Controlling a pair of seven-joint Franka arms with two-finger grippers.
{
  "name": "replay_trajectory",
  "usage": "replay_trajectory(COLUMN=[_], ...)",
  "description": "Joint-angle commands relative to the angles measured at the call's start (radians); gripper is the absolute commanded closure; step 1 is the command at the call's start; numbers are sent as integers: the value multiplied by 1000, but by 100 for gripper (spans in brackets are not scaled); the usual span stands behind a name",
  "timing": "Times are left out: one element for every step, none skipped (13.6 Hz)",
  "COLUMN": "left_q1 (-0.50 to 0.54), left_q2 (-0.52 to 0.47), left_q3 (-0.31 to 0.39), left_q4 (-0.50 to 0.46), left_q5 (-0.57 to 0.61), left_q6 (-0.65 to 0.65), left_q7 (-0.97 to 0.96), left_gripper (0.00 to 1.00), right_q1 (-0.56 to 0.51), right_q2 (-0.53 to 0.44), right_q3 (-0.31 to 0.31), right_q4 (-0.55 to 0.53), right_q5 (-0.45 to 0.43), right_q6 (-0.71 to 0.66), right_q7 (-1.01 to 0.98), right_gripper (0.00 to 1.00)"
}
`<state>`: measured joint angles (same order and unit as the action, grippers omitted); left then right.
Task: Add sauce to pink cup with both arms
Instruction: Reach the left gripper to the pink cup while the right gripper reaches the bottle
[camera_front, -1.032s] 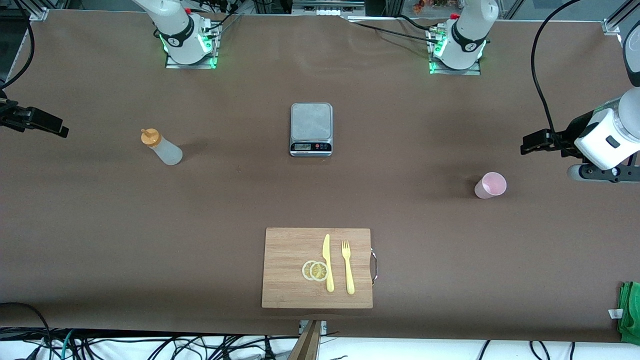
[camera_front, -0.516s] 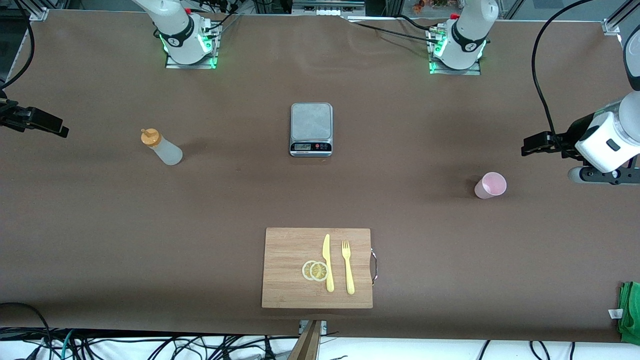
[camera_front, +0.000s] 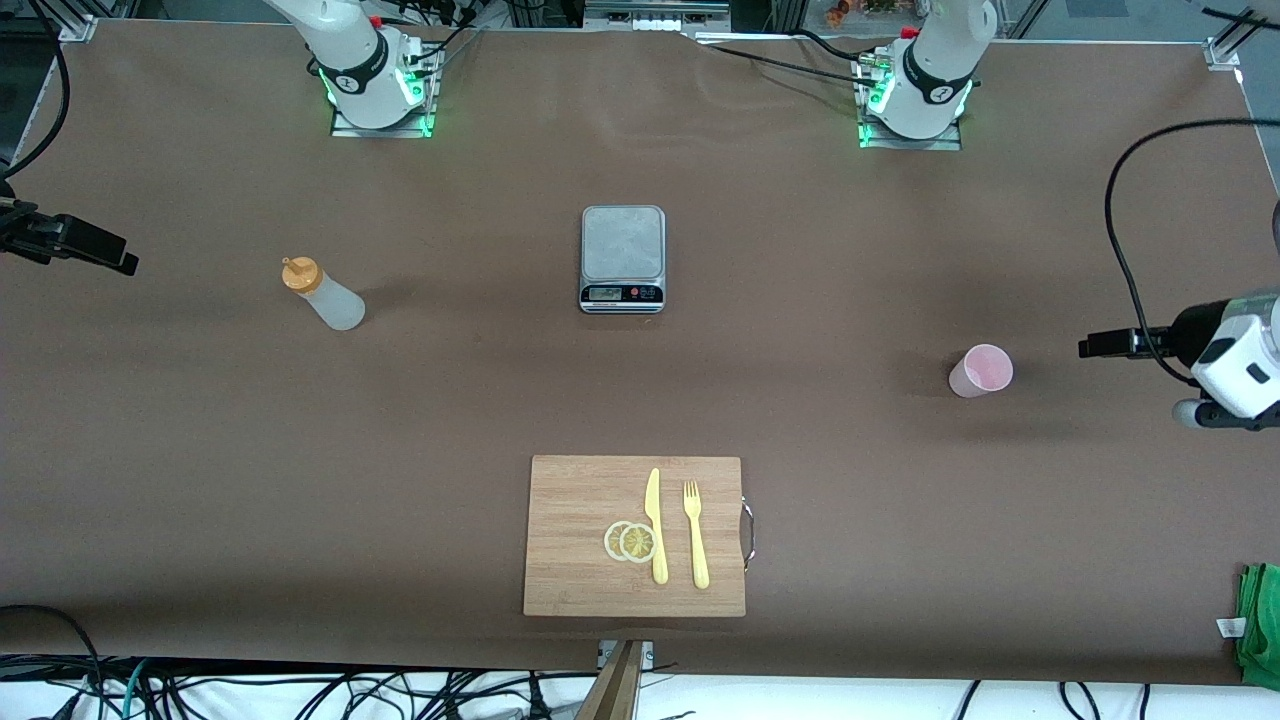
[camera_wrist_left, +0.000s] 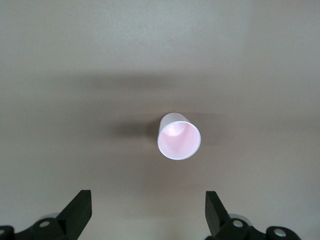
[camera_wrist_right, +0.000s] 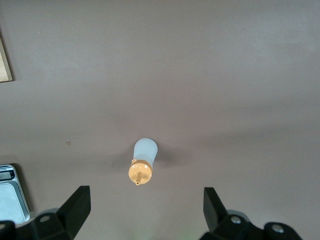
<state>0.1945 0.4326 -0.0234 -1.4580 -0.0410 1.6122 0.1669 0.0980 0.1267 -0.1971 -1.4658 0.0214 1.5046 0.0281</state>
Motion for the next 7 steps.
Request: replay_trajectory(left_q1=[6, 3, -4, -4, -4, -6, -7], left_q2=[58, 61, 60, 52, 49, 44, 32], left_q3=[-3, -3, -3, -3, -3, -3, -3], left_q4=[-27, -59, -115, -178, -229, -272, -321], left_q5=[-8, 15, 36, 41, 40, 39, 33], left_q6=[66, 105, 164, 228, 273, 308, 343], left_q7=[57, 57, 53, 52, 52, 52, 51], left_gripper=[0, 0, 0, 0, 0, 0, 0], right_q1=[3, -3, 2, 5, 5, 3, -7], right_q2=[-1, 2, 16, 19, 19, 21, 19], right_q3=[-4, -5, -4, -2, -2, -2, -2], right_q4=[5, 4, -1, 2, -1, -5, -25], right_q5=[-5, 0, 0, 0, 5, 15, 32], right_q6=[-9, -6, -10, -11, -8, -12, -20], right_q7=[-10, -13, -40, -81, -123, -175, -263], right_gripper=[0, 0, 0, 0, 0, 0, 0])
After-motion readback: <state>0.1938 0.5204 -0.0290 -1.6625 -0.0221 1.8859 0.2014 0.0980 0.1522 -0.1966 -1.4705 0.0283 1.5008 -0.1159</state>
